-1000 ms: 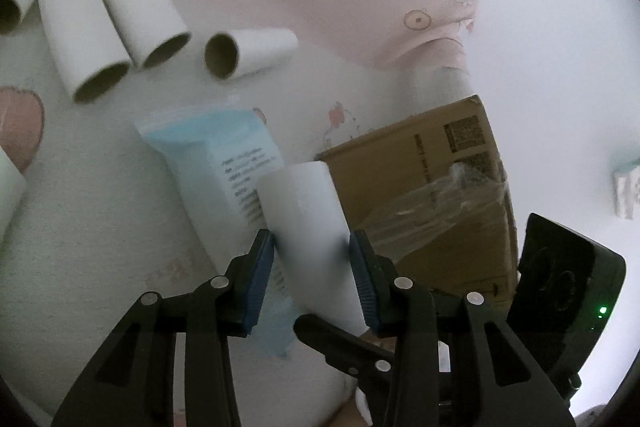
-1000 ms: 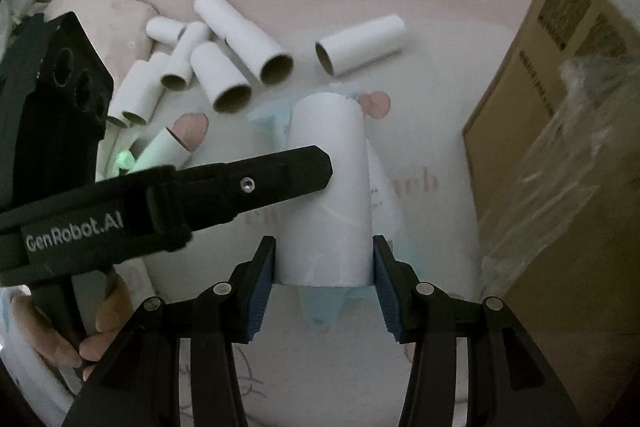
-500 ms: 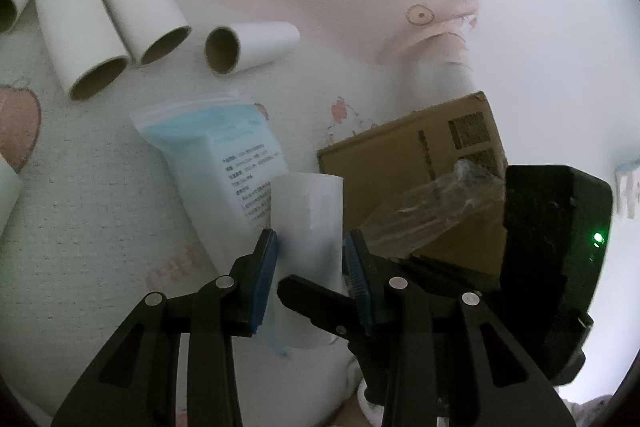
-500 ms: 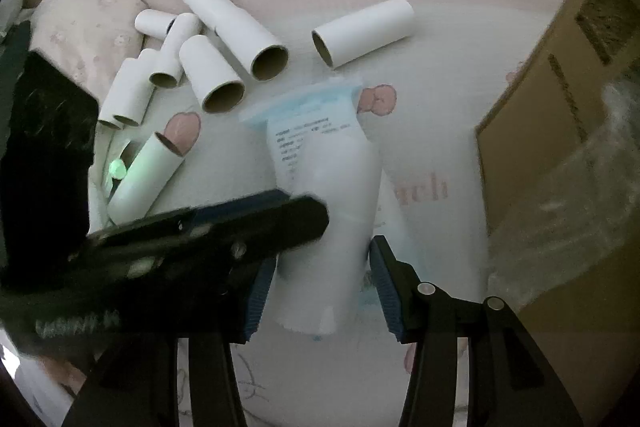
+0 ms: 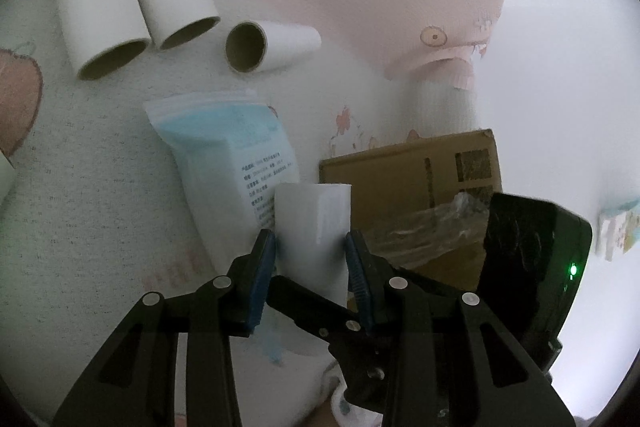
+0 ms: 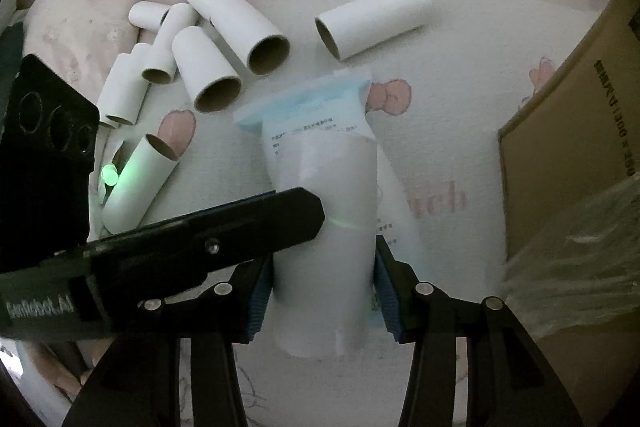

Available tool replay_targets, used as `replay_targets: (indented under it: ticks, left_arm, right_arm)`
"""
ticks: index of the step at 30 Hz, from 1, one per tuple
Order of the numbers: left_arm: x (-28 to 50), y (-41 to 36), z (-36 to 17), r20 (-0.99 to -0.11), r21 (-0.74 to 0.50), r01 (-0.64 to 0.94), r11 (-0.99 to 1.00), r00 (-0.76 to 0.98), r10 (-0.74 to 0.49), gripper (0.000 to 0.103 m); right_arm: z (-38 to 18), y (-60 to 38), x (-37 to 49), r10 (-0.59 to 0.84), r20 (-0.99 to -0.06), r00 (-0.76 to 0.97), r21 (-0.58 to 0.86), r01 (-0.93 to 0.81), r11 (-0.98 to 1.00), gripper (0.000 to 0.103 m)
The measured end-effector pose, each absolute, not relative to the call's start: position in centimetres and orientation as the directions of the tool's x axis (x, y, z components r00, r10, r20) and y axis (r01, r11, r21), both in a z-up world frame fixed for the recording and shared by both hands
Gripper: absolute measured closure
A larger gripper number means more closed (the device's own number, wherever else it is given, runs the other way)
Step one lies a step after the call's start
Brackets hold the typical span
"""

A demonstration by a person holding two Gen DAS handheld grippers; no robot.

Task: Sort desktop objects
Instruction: 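Lift both held tubes and carry them toward the cardboard box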

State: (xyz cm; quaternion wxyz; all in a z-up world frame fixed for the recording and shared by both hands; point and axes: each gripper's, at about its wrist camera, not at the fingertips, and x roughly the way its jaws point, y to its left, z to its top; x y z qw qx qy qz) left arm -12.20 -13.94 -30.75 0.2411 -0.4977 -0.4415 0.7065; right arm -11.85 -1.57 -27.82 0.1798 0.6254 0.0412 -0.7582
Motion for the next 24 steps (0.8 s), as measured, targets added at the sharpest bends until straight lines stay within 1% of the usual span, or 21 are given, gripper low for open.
replay_targets:
  ticks: [3, 8, 10, 13, 17, 20, 24]
  left_arm:
    - [-12.1, -14.3, -30.7, -0.483, -0.868, 0.101, -0.485, -0.39, 0.784, 0.062]
    - [-11.6, -14.5, -30.1, -0.483, -0.87, 0.111, -0.481, -0.396, 0.781, 0.06]
    - [-11.3, -14.4, -28.9, -0.507, -0.85, 0.091, -0.519, -0.41, 0.758, 0.06]
    - [-10.5, -14.3, -27.1, -0.509, -0.839, 0.057, -0.542, -0.437, 0.741, 0.06]
    - [-9.9, -14.7, -25.6, -0.465, -0.87, 0.079, -0.486, -0.454, 0.76, 0.06]
    - [-9.4, -14.7, -23.8, -0.443, -0.882, 0.09, -0.462, -0.492, 0.75, 0.06]
    - [-9.2, -13.8, -21.0, -0.46, -0.859, 0.054, -0.509, -0.517, 0.722, 0.06]
  right_arm:
    - [-27.3, -1.7, -11.5, -0.21, -0.961, -0.178, 0.143, 0.331, -0.933, 0.059]
    - [-26.1, -1.6, -10.3, -0.23, -0.95, -0.21, 0.148, 0.343, -0.927, 0.059]
    - [-25.7, -1.8, -9.7, -0.227, -0.948, -0.222, 0.136, 0.363, -0.922, 0.059]
    - [-24.7, -1.7, -8.8, -0.245, -0.937, -0.25, 0.14, 0.375, -0.917, 0.059]
    - [-22.7, -1.3, -7.5, -0.293, -0.905, -0.308, 0.162, 0.388, -0.907, 0.059]
    - [-21.3, -1.1, -6.8, -0.311, -0.881, -0.356, 0.159, 0.396, -0.904, 0.059]
    - [-19.6, -0.8, -6.2, -0.322, -0.854, -0.408, 0.142, 0.412, -0.9, 0.059]
